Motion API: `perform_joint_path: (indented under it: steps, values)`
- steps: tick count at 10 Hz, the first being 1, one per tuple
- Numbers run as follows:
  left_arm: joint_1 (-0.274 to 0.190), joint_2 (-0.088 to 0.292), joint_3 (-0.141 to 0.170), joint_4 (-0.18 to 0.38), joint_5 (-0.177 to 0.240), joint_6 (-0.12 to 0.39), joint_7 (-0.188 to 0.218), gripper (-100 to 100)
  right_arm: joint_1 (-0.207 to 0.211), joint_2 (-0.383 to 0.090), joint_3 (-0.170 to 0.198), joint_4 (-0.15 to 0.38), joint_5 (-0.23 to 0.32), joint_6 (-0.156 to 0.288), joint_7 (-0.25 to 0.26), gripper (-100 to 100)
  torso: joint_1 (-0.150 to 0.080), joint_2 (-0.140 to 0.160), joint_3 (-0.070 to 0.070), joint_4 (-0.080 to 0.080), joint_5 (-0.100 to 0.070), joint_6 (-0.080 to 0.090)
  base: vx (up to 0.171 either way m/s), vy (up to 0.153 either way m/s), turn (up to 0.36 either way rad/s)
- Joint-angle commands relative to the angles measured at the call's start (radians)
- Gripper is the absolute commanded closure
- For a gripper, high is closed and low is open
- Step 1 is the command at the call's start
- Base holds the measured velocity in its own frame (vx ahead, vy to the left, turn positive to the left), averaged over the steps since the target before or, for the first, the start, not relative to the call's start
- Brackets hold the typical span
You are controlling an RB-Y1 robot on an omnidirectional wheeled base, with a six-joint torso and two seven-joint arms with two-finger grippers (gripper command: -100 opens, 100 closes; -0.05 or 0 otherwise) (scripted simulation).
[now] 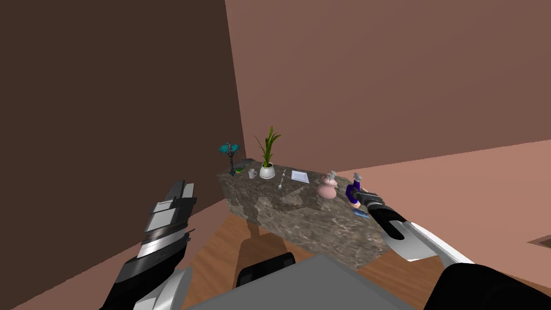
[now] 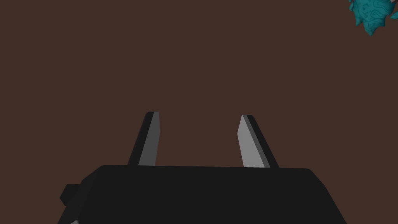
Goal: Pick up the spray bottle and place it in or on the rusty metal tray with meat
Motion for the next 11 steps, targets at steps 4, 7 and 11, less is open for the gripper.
perform_joint_path:
  steps: [4, 7, 11]
  values:
    - [0.0, 0.0, 0.0, 0.0, 0.0, 0.0, 0.0, 0, -0.056, -0.091, 0.009, 0.071, -0.052, 0.108, -0.057, 100, 0.001, -0.003, -0.001, 0.0, 0.0, -0.002, -0.046, -0.195, 0.321]
    - [0.0, 0.0, 0.0, 0.0, 0.0, 0.0, 0.0, 0, -0.096, -0.147, 0.03, 0.118, -0.084, 0.17, -0.093, 100, 0.001, -0.005, -0.003, -0.001, 0.0, -0.001, -0.023, -0.177, 0.252]
    - [0.0, 0.0, 0.0, 0.0, 0.0, 0.0, 0.0, 0, -0.14, -0.208, 0.063, 0.175, -0.122, 0.24, -0.135, 100, 0.006, -0.006, -0.003, -0.001, 0.0, -0.001, -0.04, -0.125, 0.243]
